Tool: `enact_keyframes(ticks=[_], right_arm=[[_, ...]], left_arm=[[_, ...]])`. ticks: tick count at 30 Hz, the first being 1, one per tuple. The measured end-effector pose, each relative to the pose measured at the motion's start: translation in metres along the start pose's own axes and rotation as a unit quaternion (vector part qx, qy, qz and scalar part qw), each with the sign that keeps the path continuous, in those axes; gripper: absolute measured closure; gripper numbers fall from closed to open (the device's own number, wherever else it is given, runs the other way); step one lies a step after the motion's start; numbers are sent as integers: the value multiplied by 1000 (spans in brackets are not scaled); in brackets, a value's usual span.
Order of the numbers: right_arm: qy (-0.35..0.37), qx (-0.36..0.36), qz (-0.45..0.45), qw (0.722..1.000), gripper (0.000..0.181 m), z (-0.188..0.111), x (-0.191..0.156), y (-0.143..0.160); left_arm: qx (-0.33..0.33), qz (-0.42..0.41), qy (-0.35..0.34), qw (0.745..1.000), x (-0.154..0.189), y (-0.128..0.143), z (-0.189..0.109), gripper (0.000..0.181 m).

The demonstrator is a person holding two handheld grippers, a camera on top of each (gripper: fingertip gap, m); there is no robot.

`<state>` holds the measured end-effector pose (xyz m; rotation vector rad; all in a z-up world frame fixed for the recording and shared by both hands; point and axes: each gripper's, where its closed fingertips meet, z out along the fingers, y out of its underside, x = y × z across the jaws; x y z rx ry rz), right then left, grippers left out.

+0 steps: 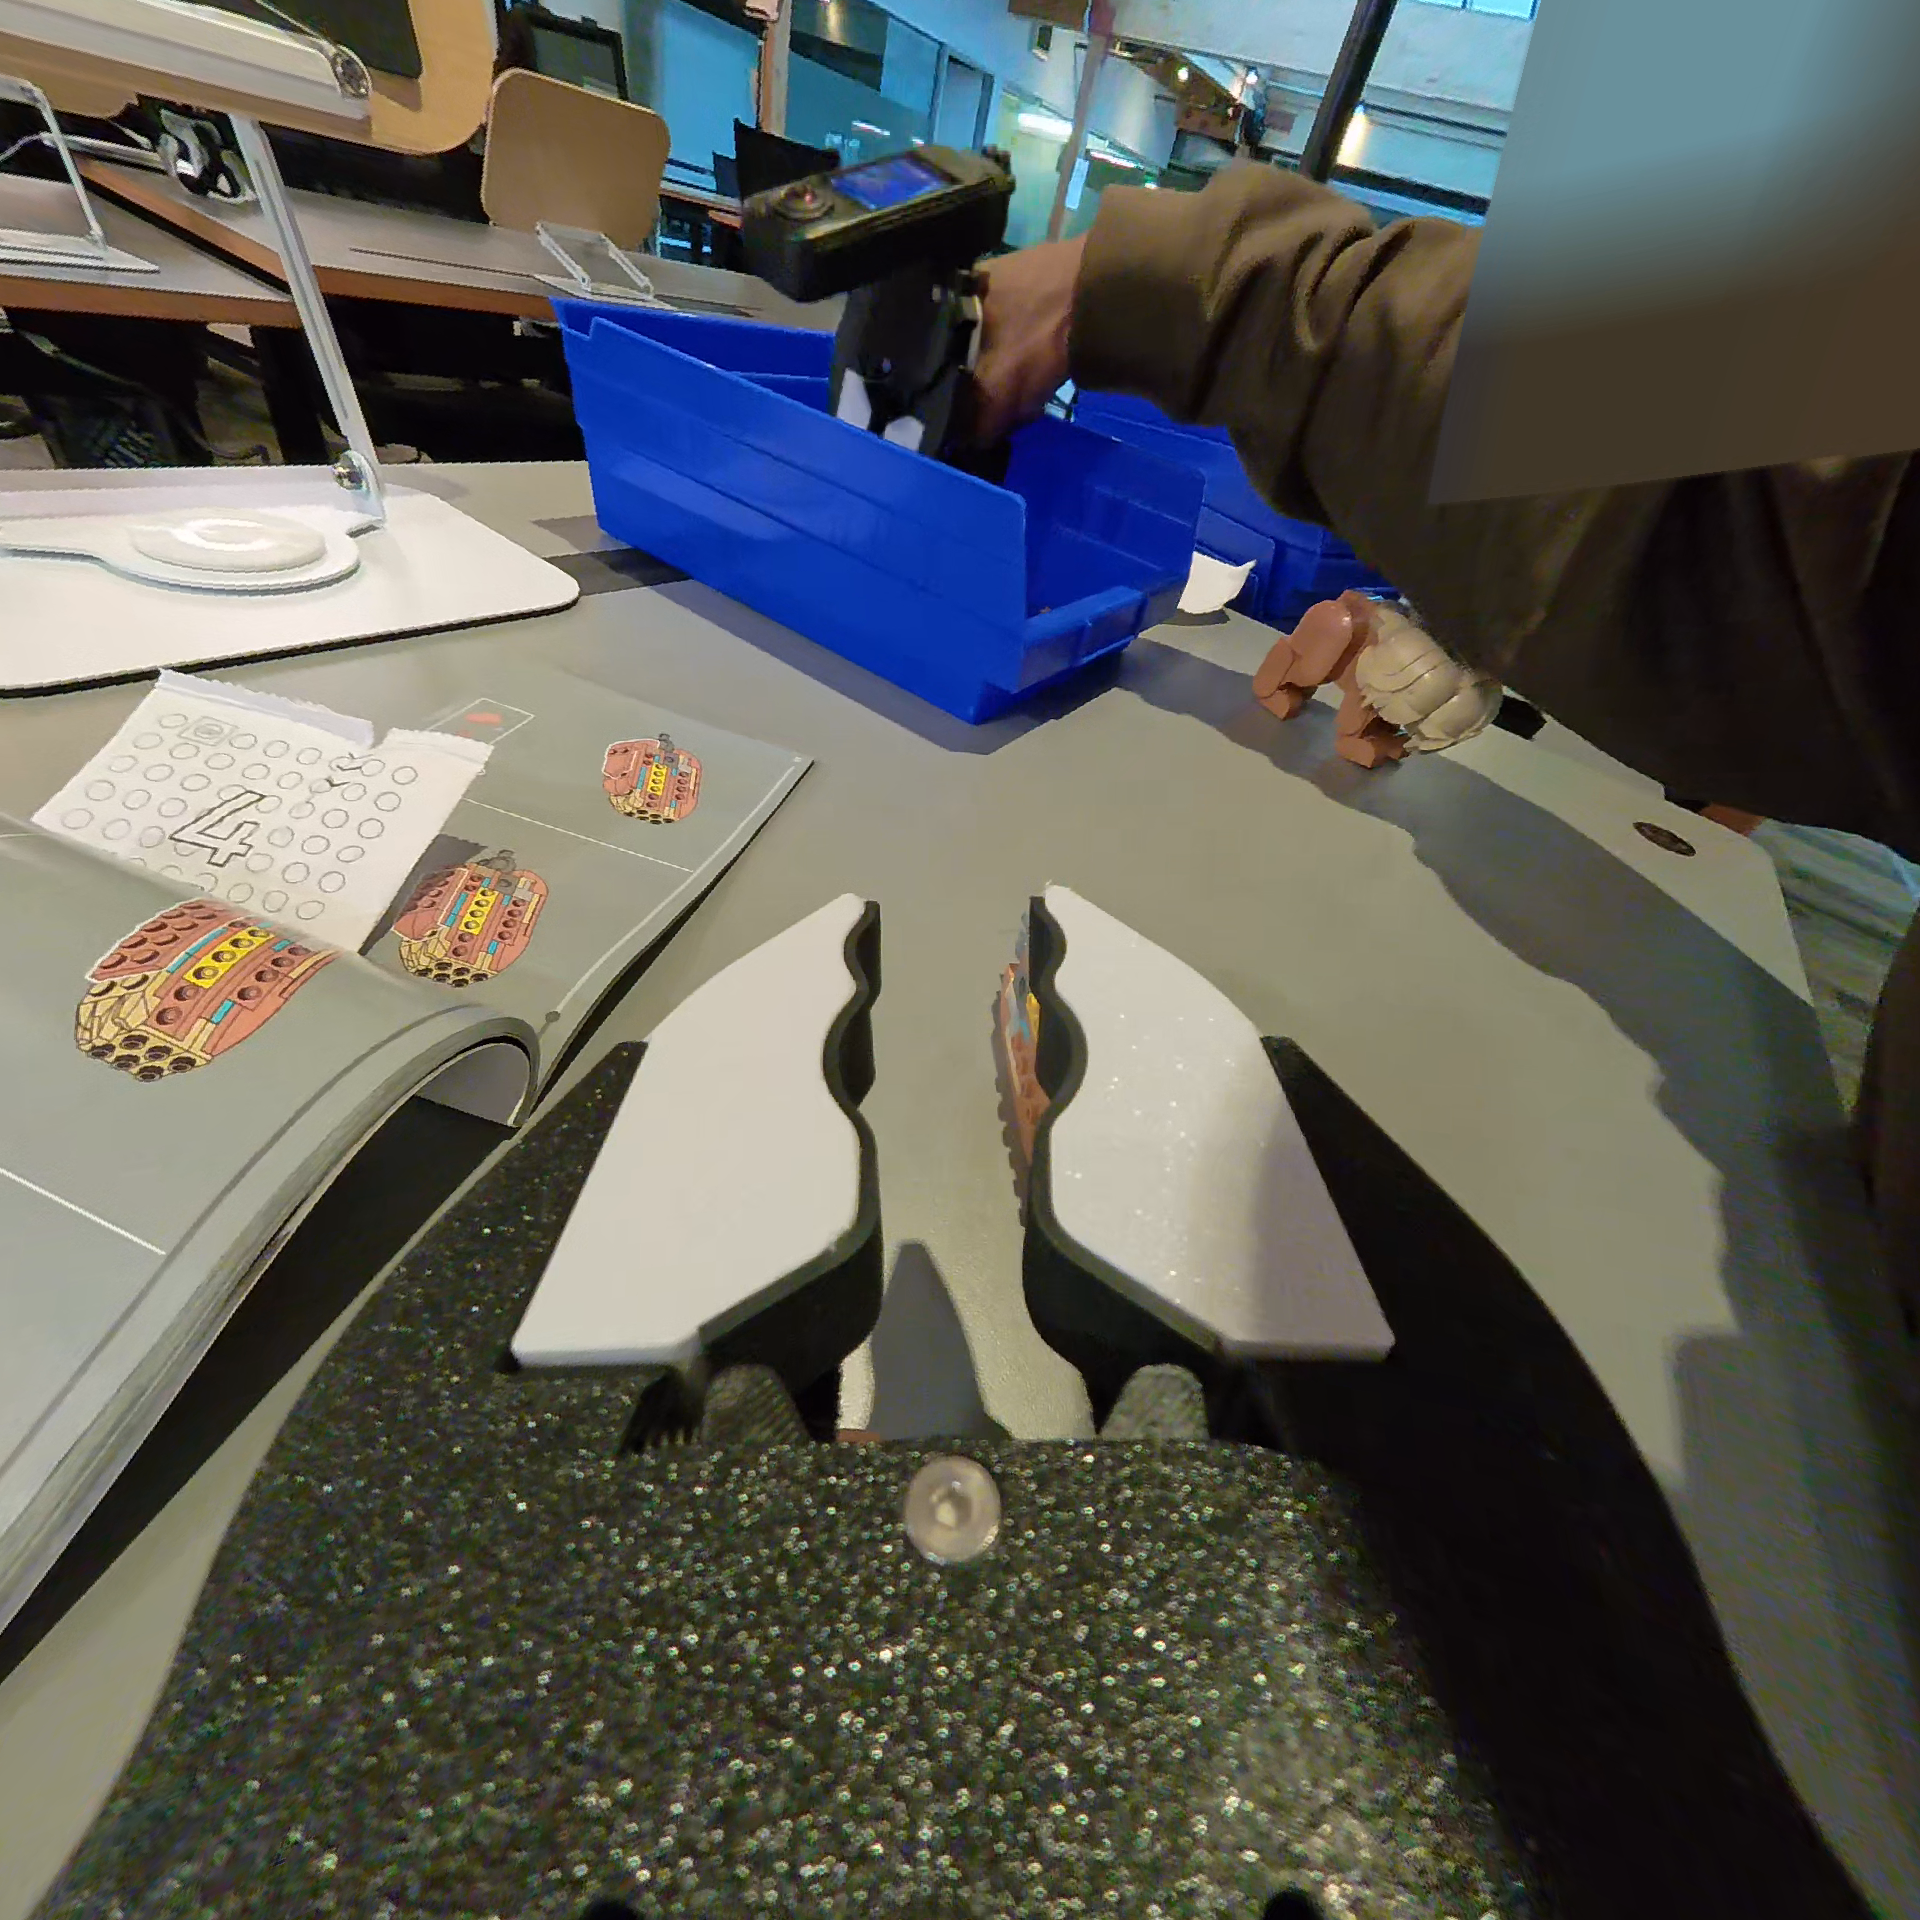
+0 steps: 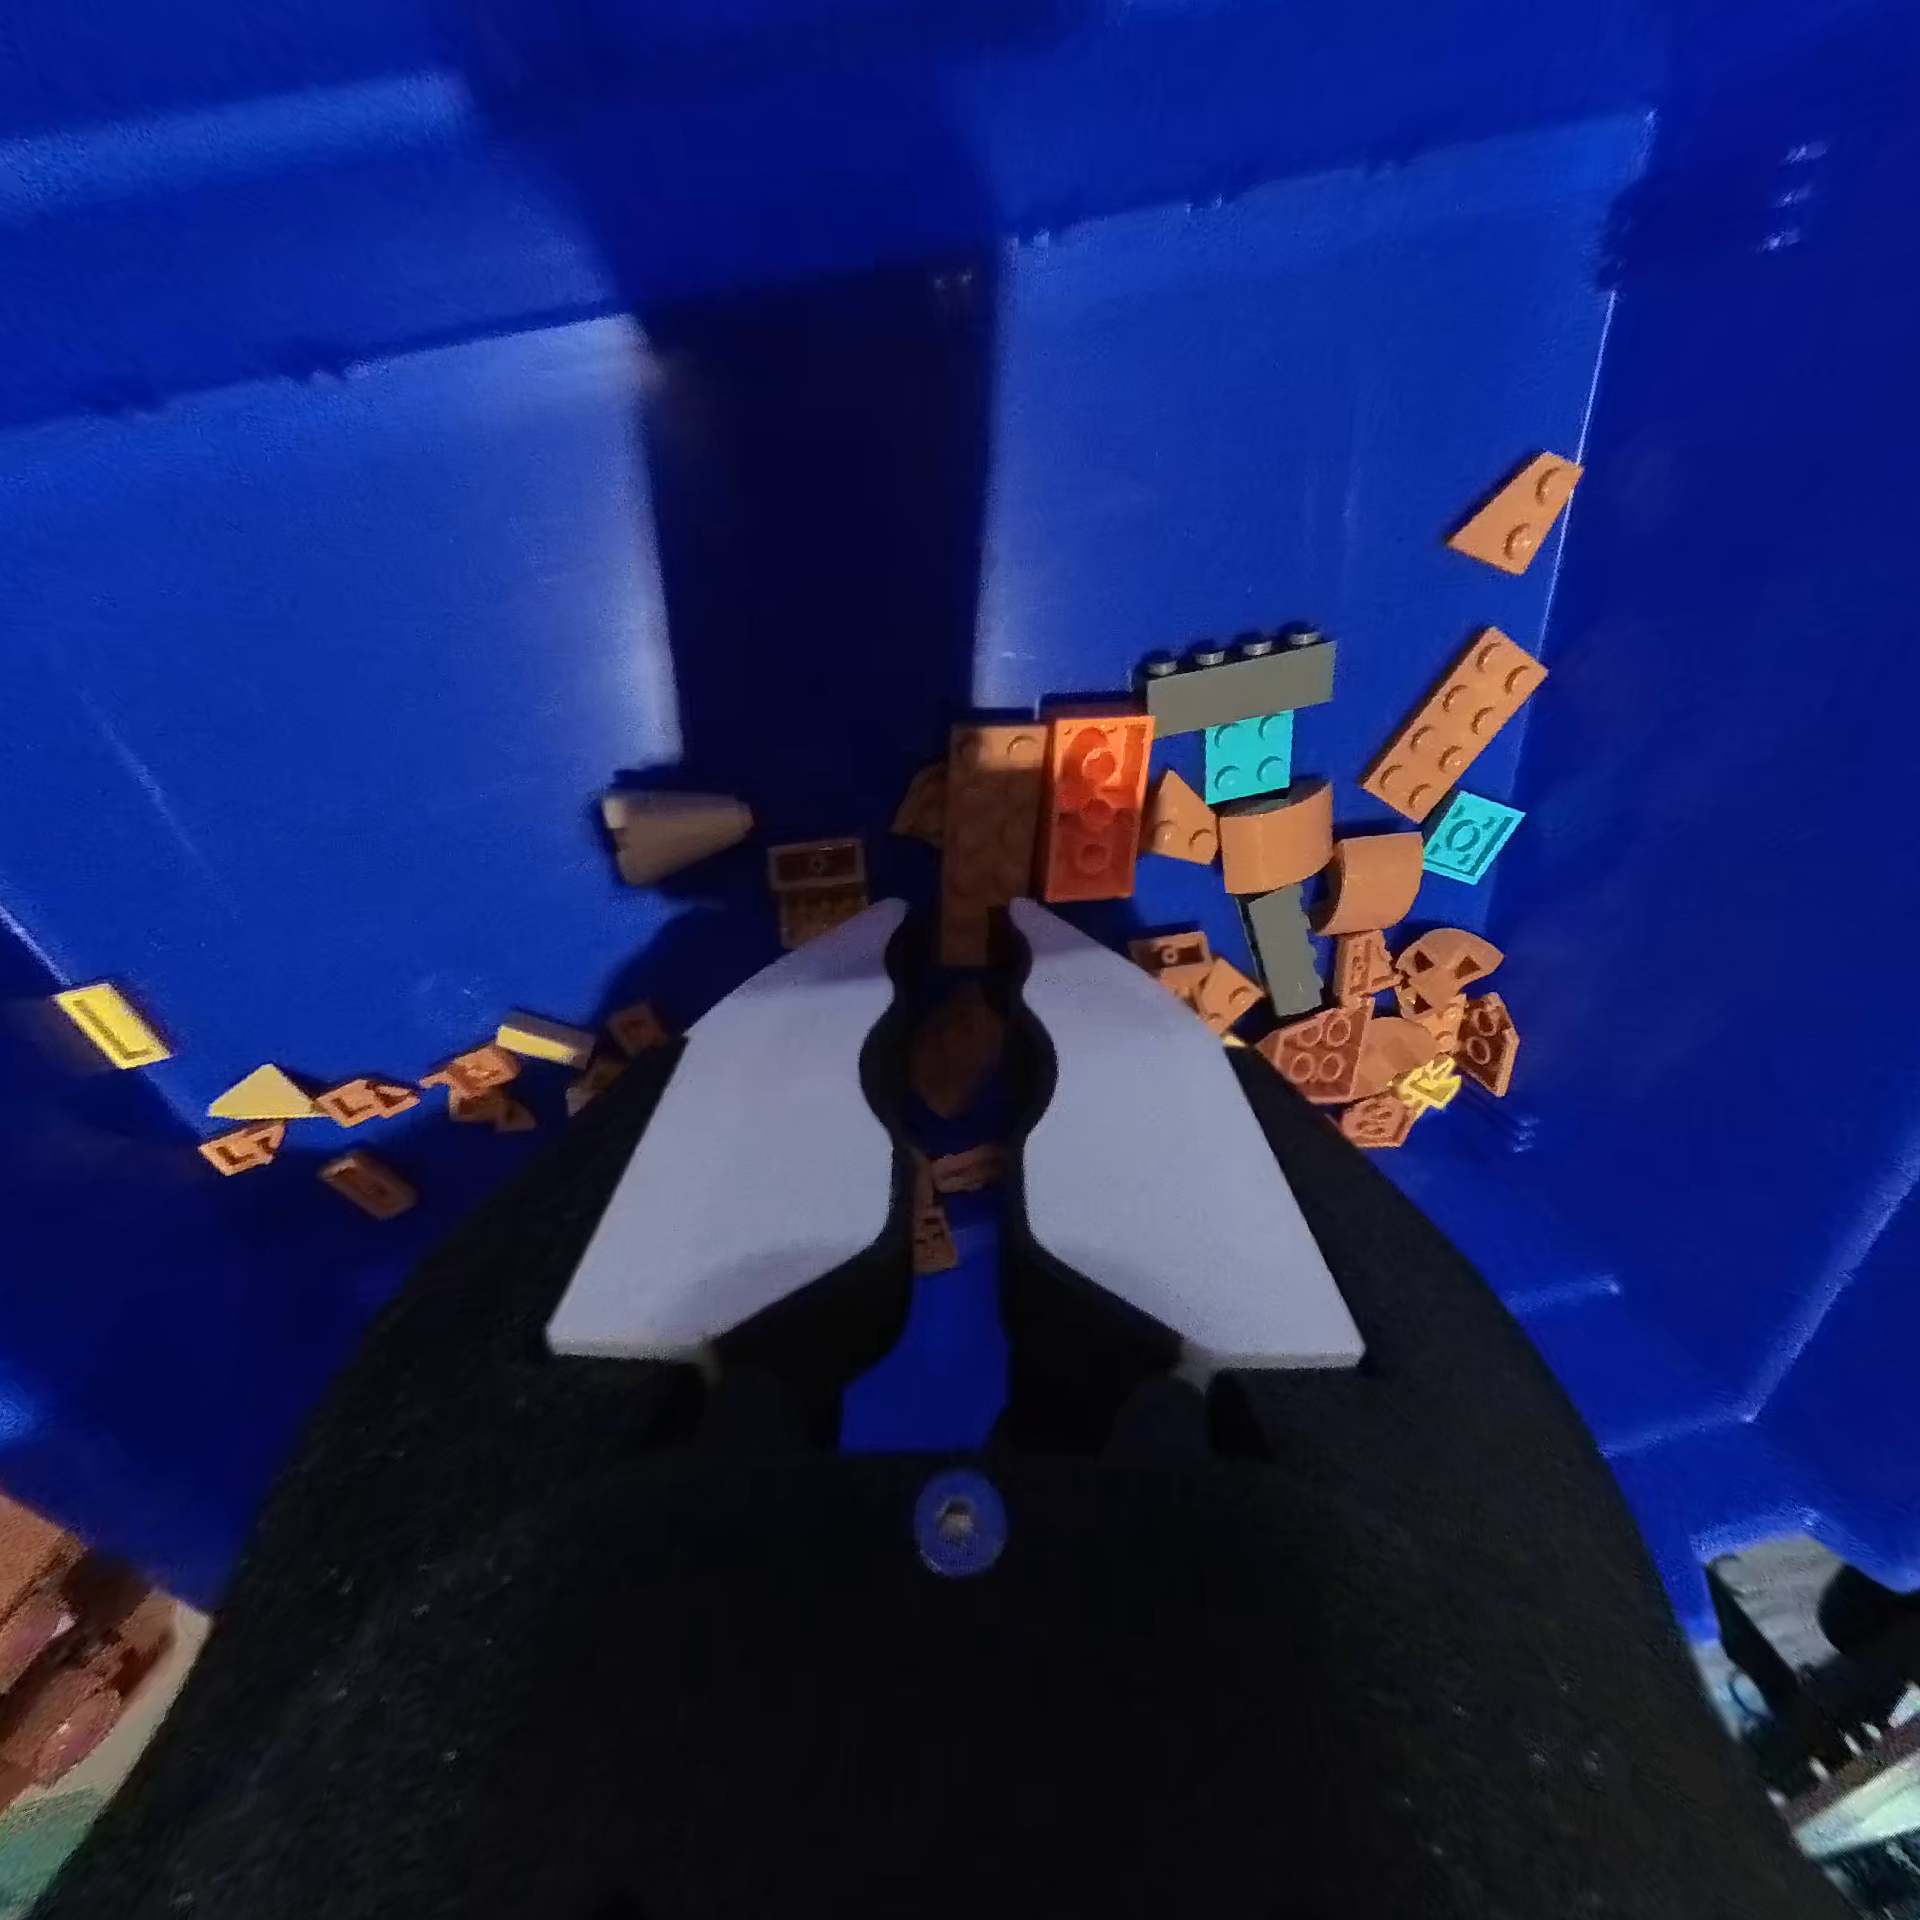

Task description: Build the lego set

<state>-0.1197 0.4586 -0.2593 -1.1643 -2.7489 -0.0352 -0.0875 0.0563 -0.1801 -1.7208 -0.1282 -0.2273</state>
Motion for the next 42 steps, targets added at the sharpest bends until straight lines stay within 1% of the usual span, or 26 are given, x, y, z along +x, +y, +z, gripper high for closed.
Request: enact_keyframes(ticks=[6,12,18,22,25,28,31,34,38,40,42], right_arm=[[14,-1,-3,1000,162,1,7,-3],[-1,-5,1,1000,159,5,8,-2],[-35,2,15,999,163,6,8,-5],[-34,-3,16,999,164,6,8,-3],[-12,-5,4,1000,164,-2,7,-1],[9,16,0,1000,164,-24,2,-4],[35,40,-8,999,164,-56,-12,-11],[65,76,-18,995,164,-92,-37,-26],[90,124,-45,987,165,-131,-89,-50],[90,149,-58,983,165,-142,-118,-62],[82,173,-68,979,165,-147,-149,-75]], left_arm=[[0,-1,0,1000,0,0,0,154],[-1,-1,0,1000,0,0,0,154],[-1,0,1,1000,0,0,0,154],[0,1,1,1000,0,0,0,154],[0,3,1,1000,1,0,0,154],[-11,4,5,1000,2,3,2,154],[-36,12,11,999,6,9,5,149],[-64,23,15,998,10,17,7,137],[-105,31,19,994,18,30,8,120],[-130,36,31,990,27,38,7,118],[-148,47,31,987,34,45,7,118]])
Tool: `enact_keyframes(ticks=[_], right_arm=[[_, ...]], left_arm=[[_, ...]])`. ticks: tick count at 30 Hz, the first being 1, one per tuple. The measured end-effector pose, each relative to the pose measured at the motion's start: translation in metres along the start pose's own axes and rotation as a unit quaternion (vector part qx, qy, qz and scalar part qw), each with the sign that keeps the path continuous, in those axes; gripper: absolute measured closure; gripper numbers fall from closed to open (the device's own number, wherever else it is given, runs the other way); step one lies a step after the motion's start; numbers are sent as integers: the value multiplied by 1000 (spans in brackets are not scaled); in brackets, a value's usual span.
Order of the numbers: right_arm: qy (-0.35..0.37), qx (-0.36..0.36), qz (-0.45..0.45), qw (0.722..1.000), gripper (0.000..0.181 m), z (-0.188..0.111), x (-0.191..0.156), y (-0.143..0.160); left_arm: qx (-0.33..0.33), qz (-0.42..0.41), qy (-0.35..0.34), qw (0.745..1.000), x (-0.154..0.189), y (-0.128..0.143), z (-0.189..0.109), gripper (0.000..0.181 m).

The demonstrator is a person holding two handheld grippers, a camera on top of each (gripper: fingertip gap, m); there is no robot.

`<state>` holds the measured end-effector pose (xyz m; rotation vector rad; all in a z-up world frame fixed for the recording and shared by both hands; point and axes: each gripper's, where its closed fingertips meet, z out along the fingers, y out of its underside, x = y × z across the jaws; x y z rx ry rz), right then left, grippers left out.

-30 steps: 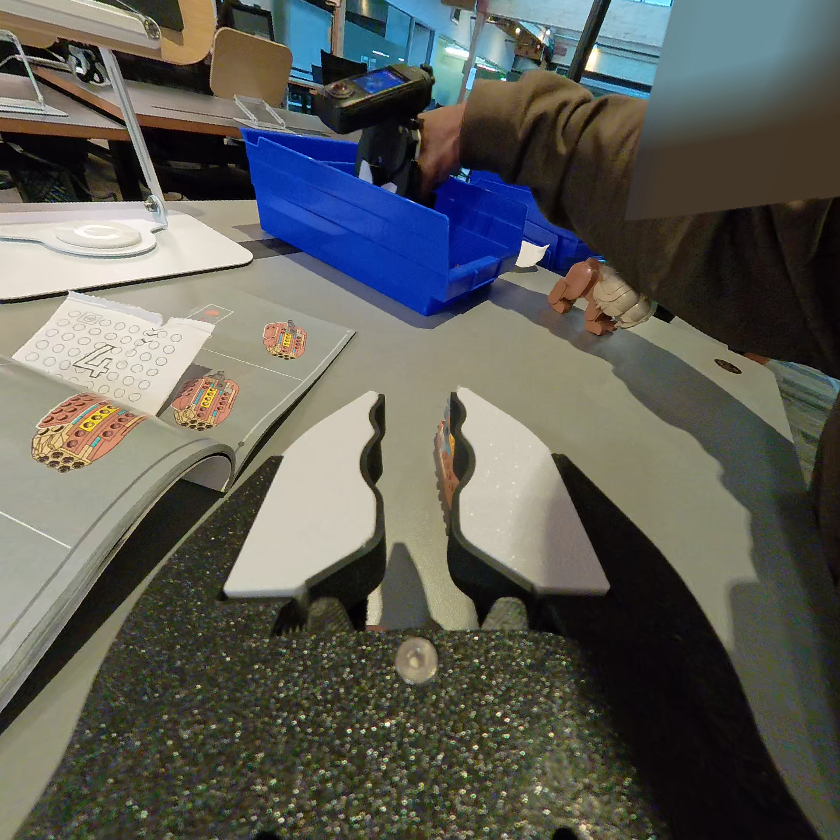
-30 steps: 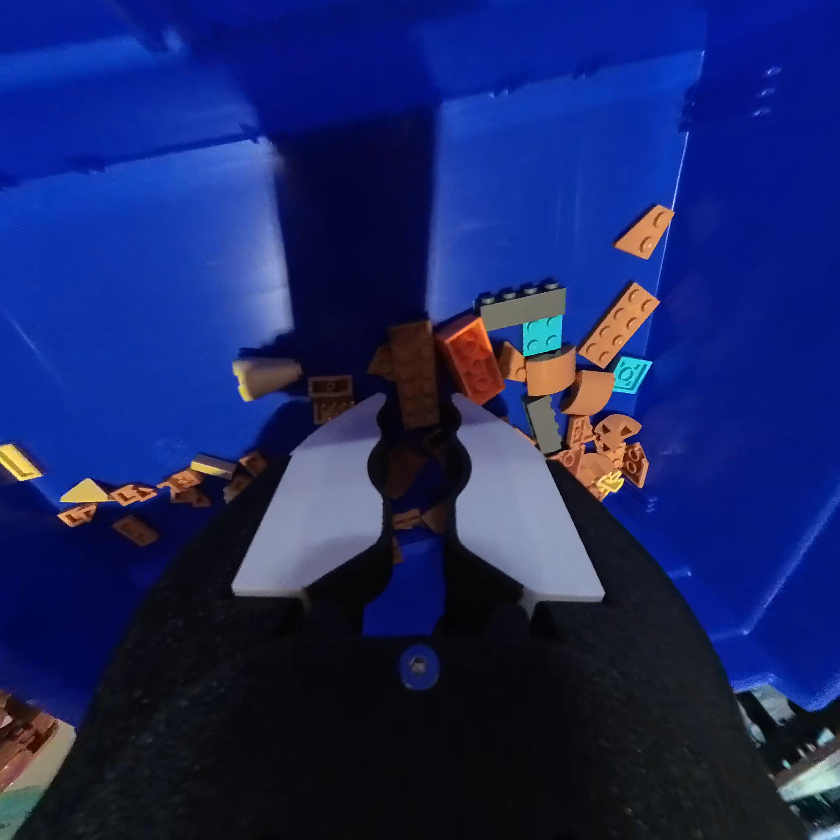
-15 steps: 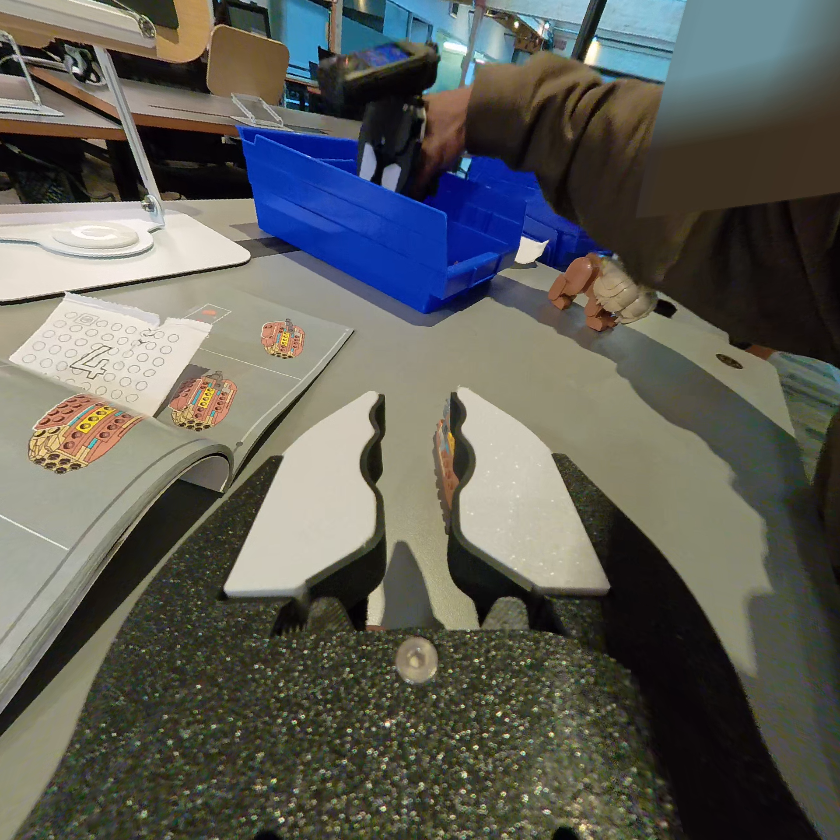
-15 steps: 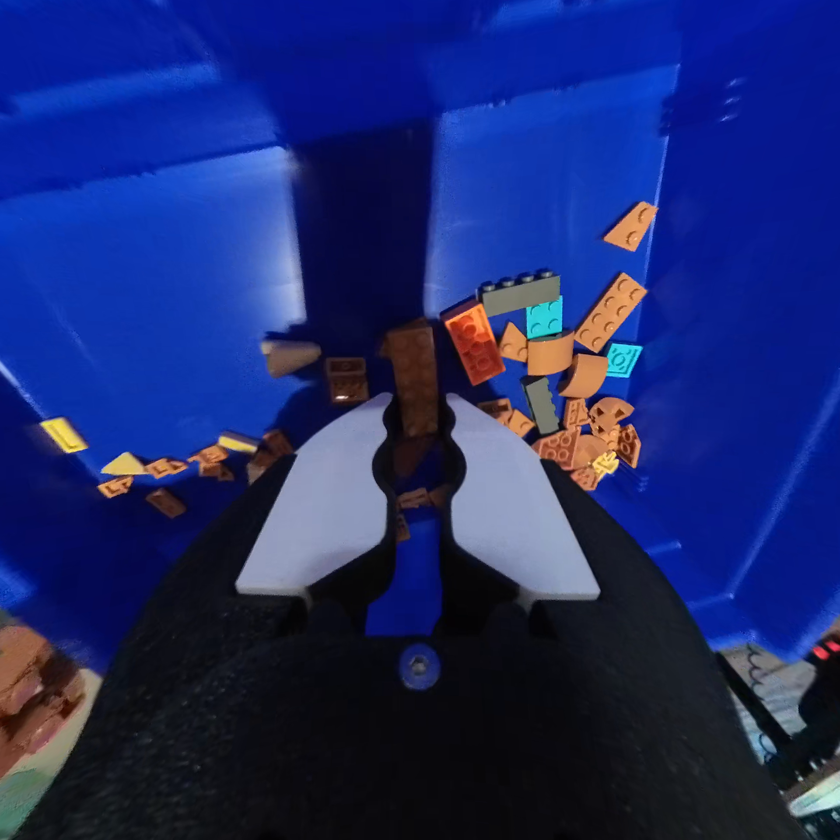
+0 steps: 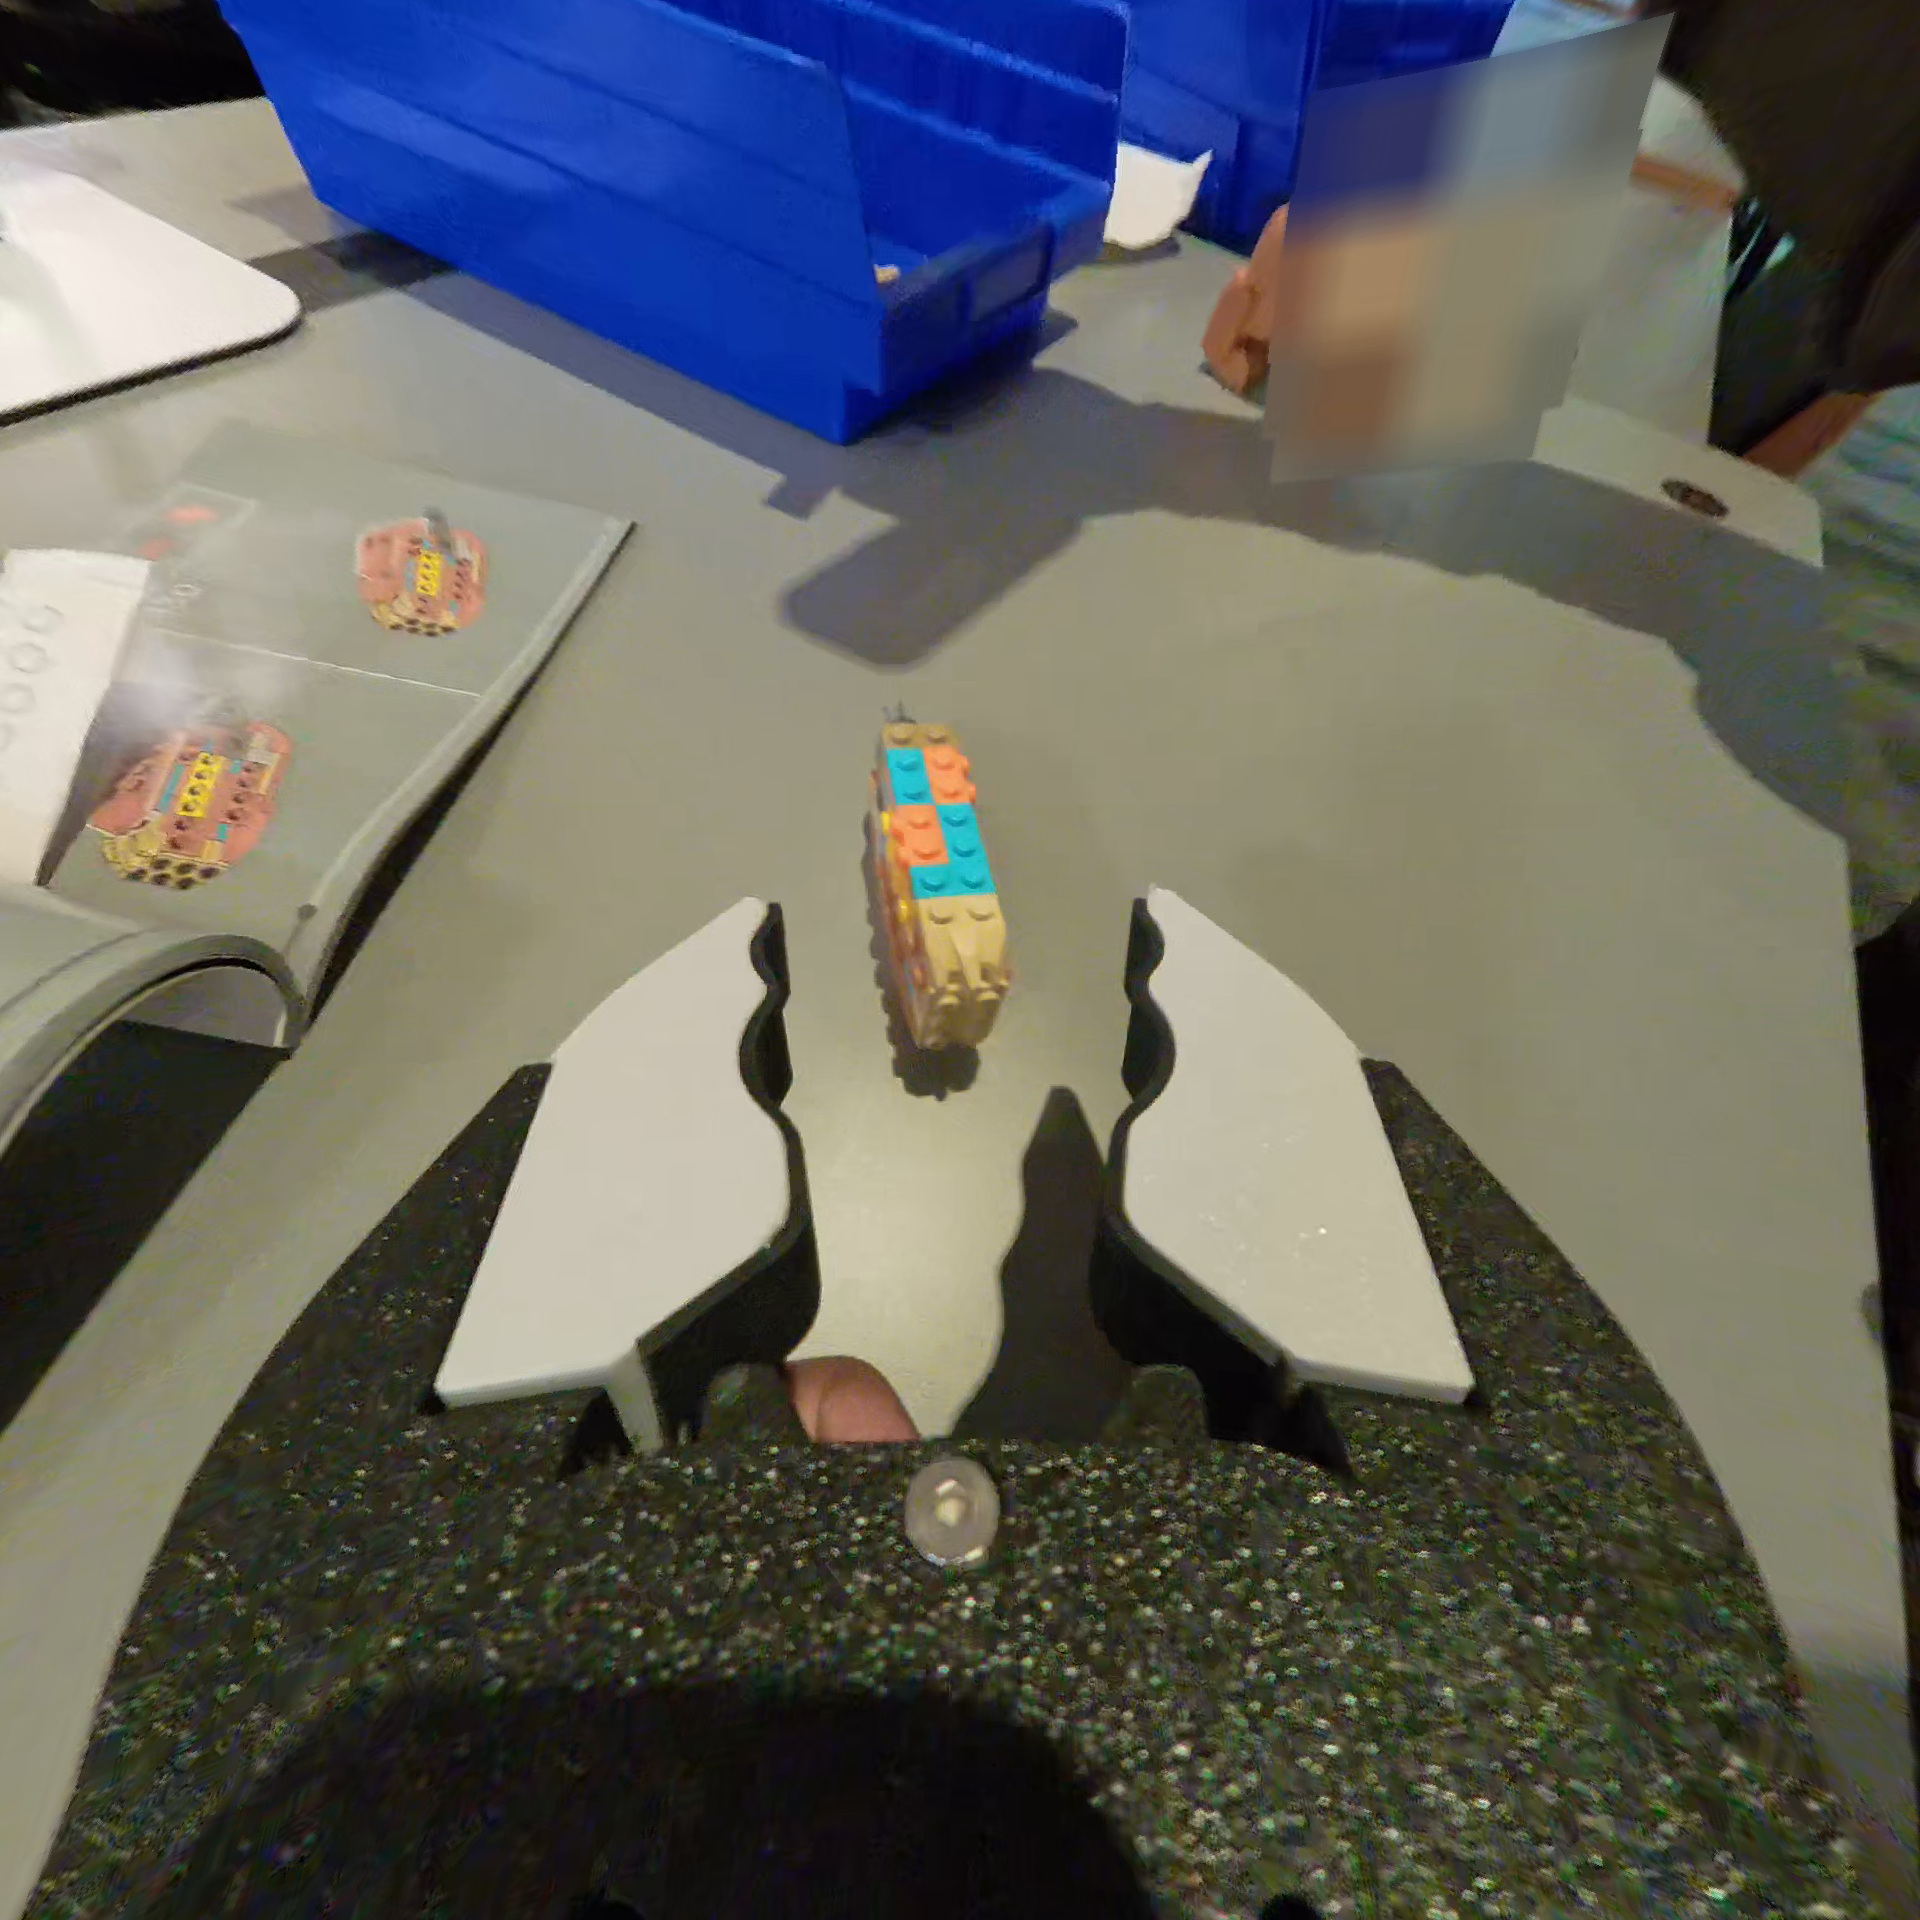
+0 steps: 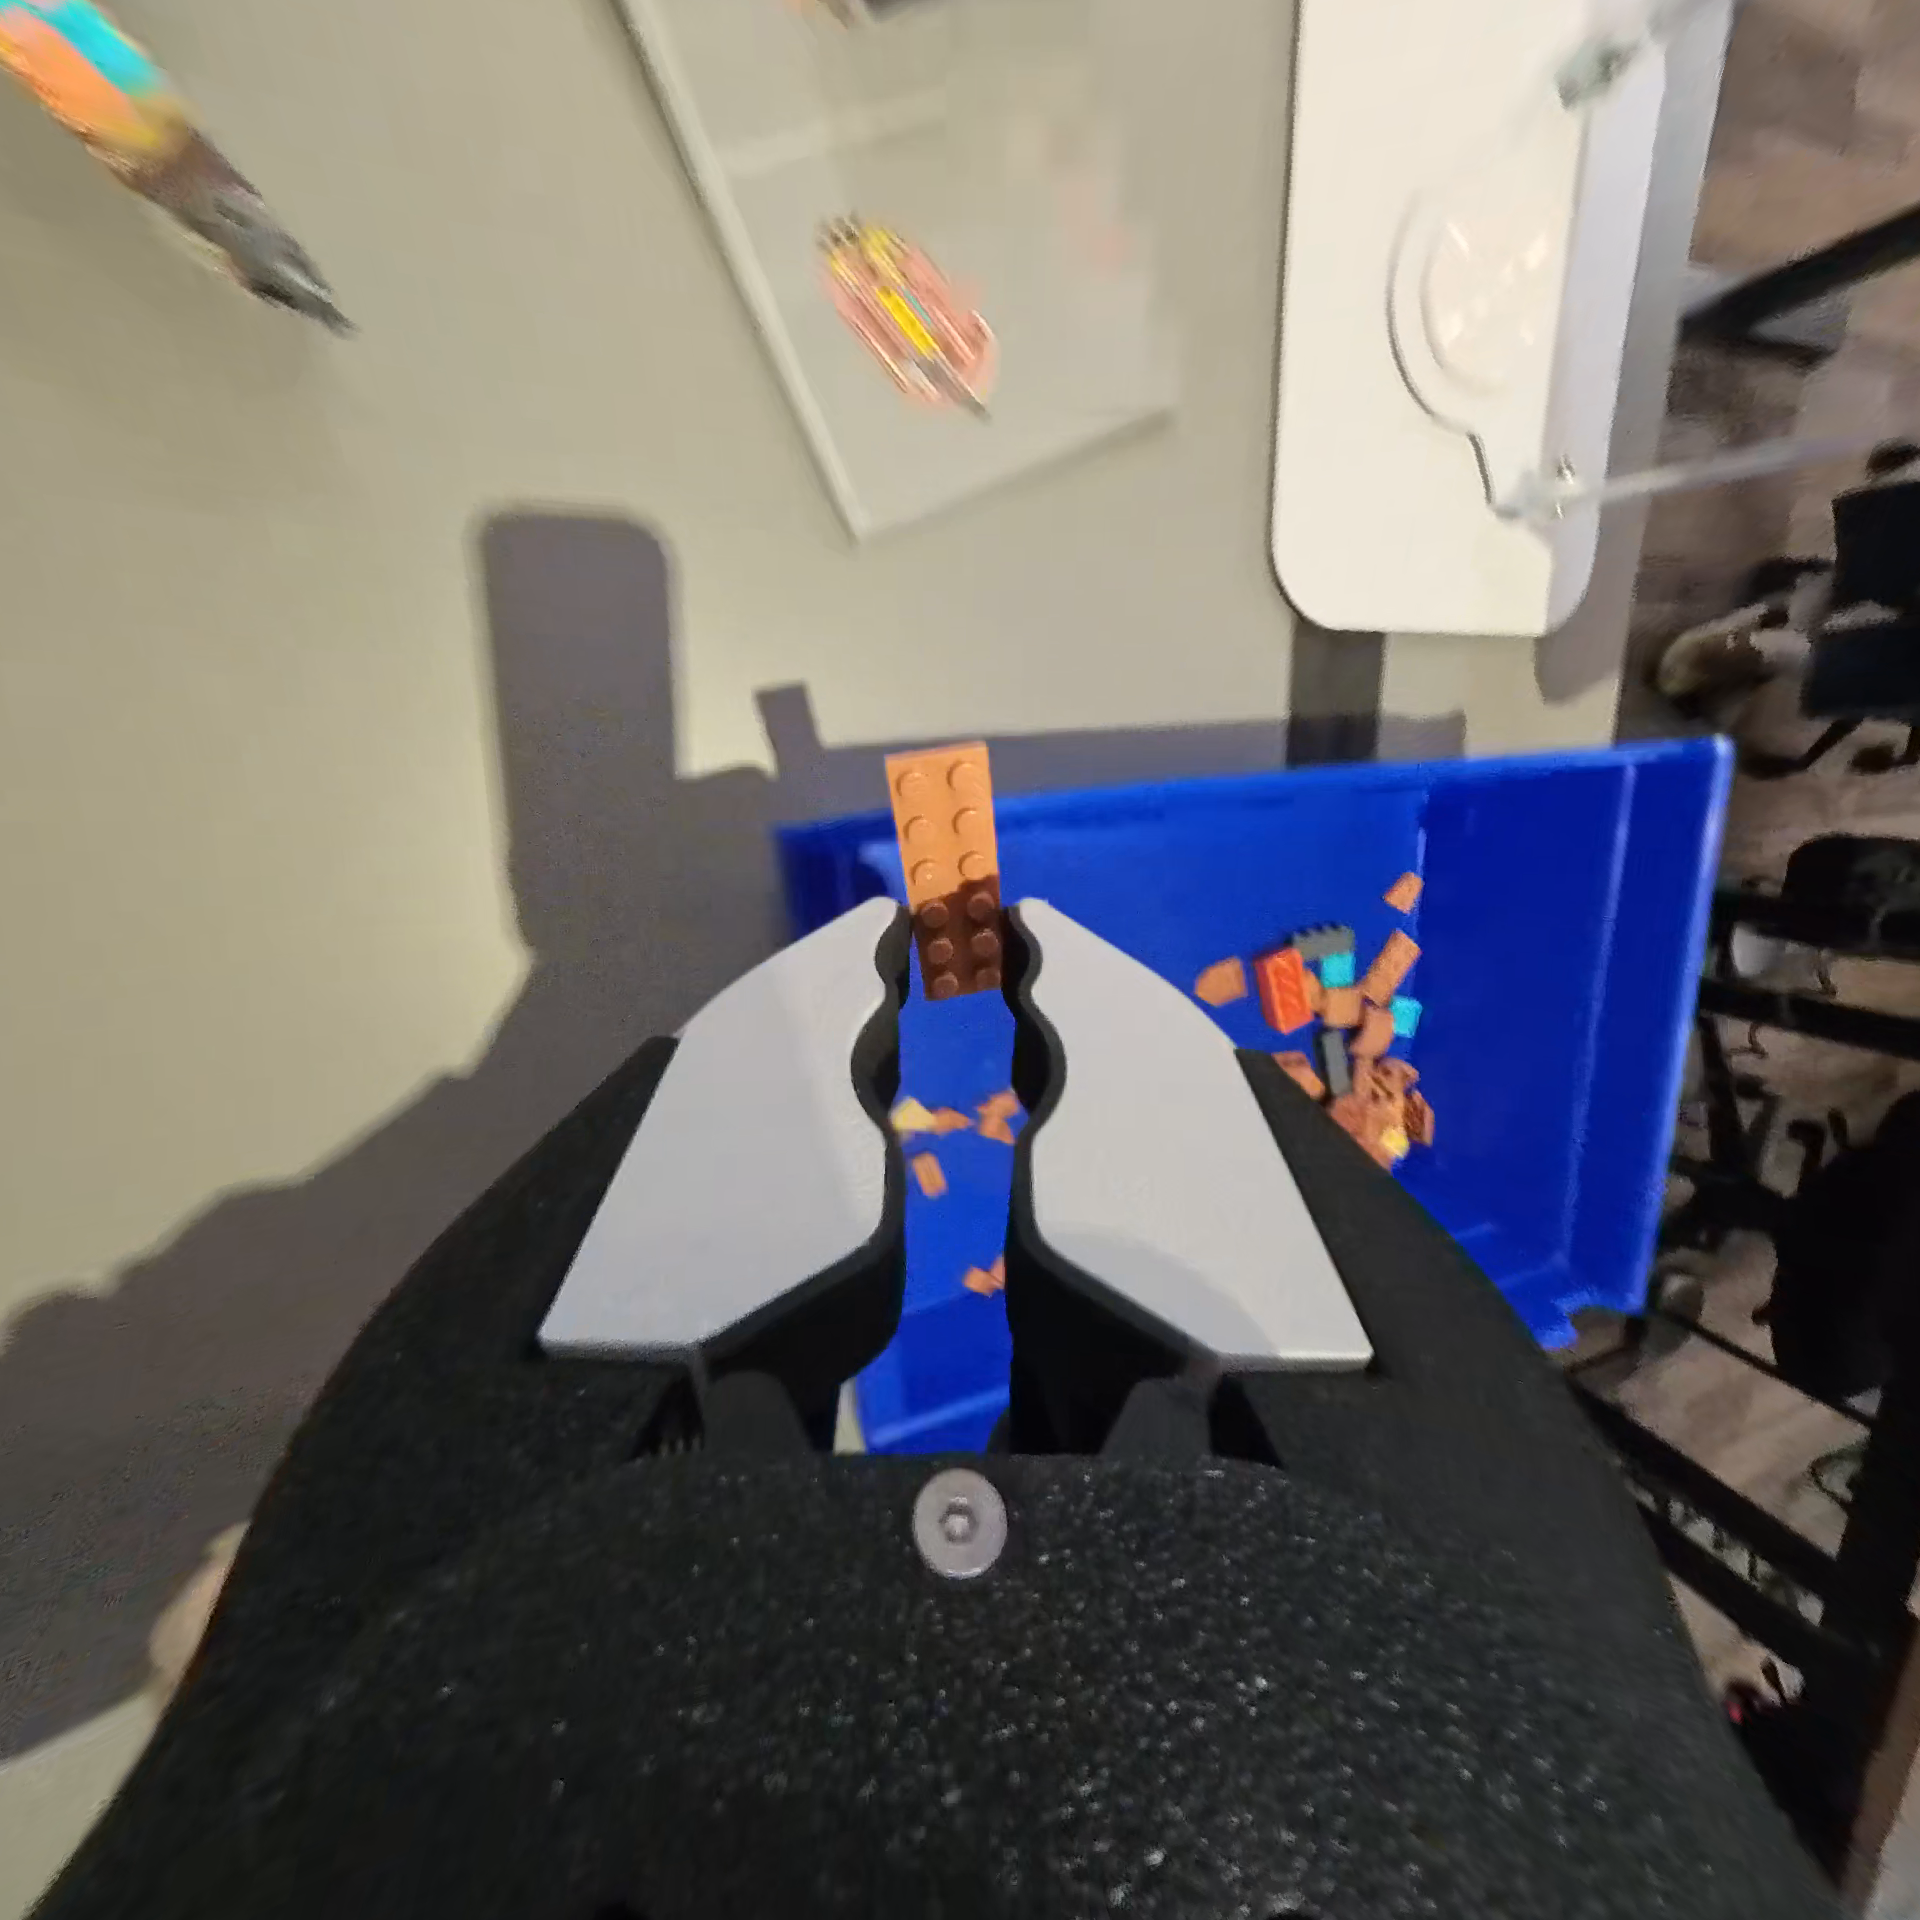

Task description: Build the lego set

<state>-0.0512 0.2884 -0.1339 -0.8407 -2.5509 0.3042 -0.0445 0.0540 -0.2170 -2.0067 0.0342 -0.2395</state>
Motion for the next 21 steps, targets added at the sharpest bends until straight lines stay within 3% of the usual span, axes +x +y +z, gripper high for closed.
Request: enact_keyframes(ticks=[4,10,21], right_arm=[[-22,40,-27,999,165,8,-56,-35],[-75,97,-86,989,165,41,-125,-90],[-144,29,-205,968,165,82,-156,-126]], left_arm=[[-44,35,-29,998,4,11,7,125],[-123,43,-46,990,-2,29,20,159],[-123,95,-23,988,-1,26,27,160]])
